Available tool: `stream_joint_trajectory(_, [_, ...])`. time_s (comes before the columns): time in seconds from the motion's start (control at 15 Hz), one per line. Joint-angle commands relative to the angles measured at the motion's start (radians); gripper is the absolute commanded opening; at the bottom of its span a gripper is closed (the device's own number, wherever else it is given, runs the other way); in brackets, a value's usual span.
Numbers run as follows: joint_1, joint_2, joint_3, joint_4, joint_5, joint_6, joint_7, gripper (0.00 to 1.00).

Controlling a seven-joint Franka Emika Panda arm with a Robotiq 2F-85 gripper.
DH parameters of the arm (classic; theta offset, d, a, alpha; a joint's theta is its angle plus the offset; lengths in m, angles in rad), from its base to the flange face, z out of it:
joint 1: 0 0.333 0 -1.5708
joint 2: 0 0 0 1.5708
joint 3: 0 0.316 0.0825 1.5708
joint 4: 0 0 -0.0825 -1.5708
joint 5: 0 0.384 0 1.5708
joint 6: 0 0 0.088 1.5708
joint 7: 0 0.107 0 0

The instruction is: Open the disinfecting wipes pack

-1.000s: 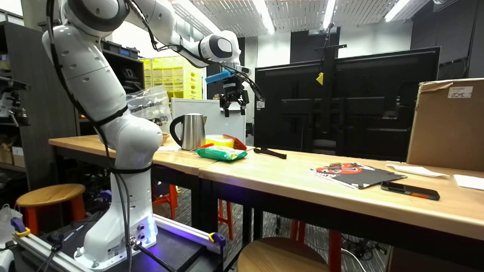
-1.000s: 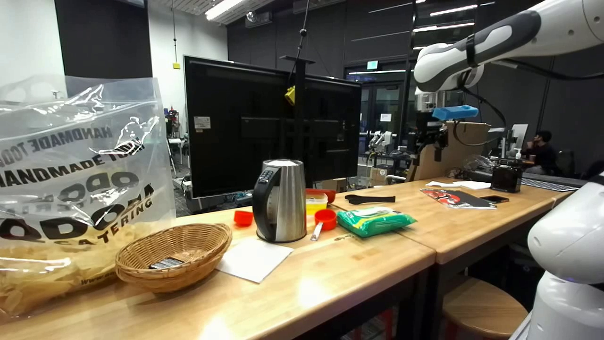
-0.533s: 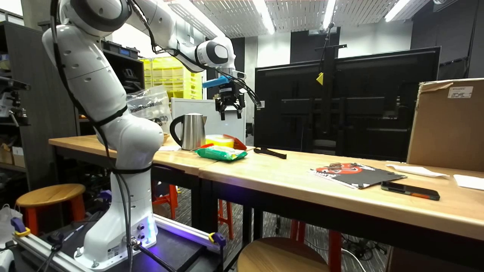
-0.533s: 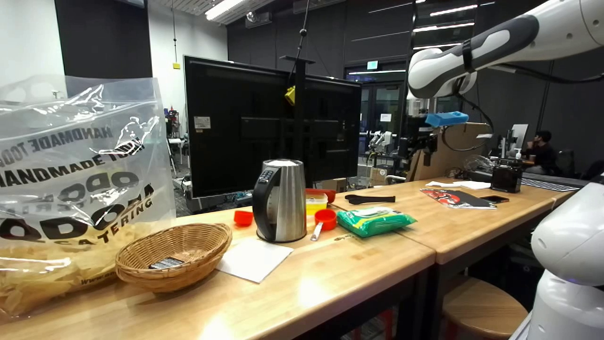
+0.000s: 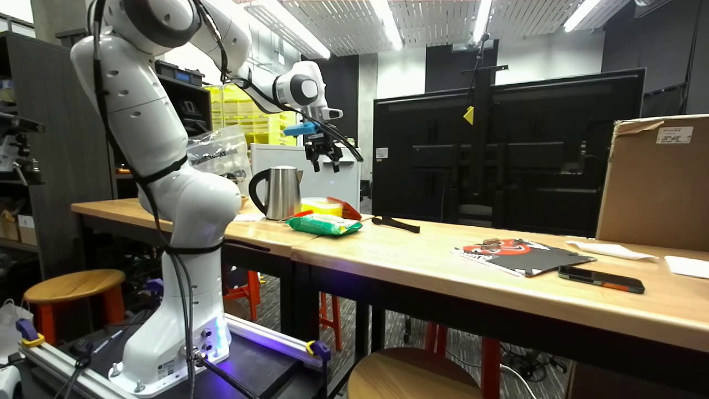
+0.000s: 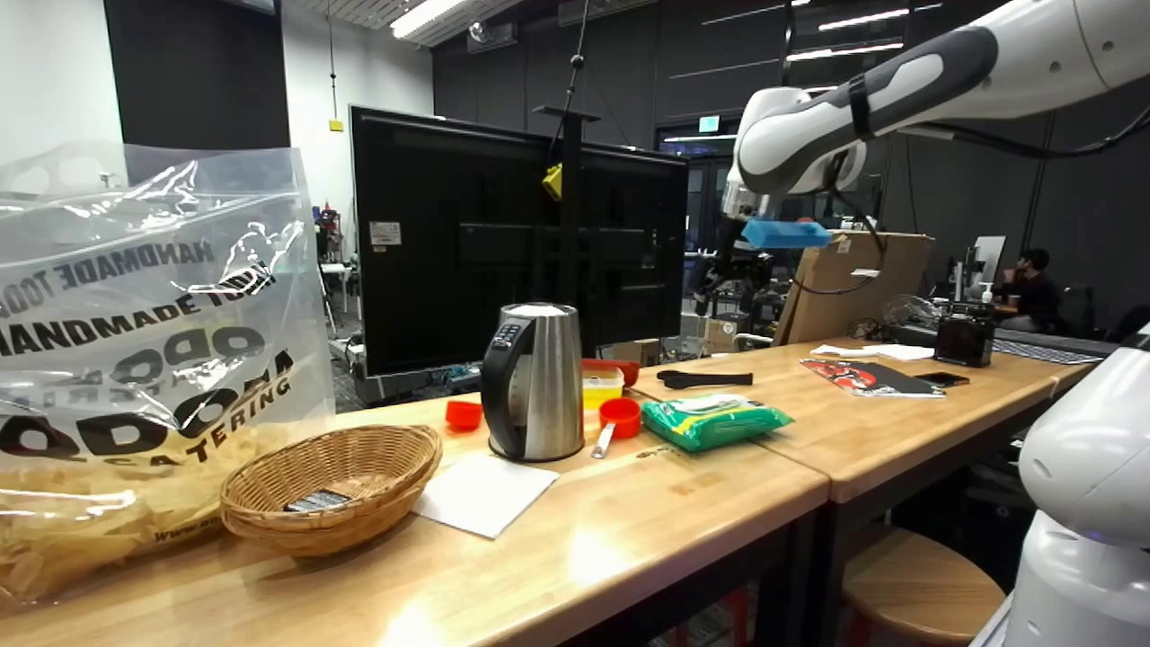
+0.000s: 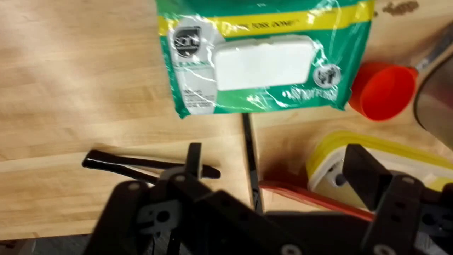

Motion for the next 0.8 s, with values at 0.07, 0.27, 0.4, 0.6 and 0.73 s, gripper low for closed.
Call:
stream_joint_trajectory(0.07, [-0.021, 0.081, 0.117, 0.042, 0.024, 0.101, 0.33, 1.0])
stream_joint_trajectory(0.27, [-0.035, 0.087, 0.166, 0.062, 0.009, 0.09, 0.541, 1.0])
stream_joint_trajectory(0.4, [-0.036, 0.083, 0.181, 0.084, 0.008, 0.058, 0.666, 1.0])
stream_joint_trajectory(0.6, [-0.041, 0.08, 0.182, 0.114, 0.008, -0.014, 0.826, 1.0])
stream_joint_trajectory(0.73, [-0.035, 0.073, 0.17, 0.119, 0.027, -0.081, 0.906, 1.0])
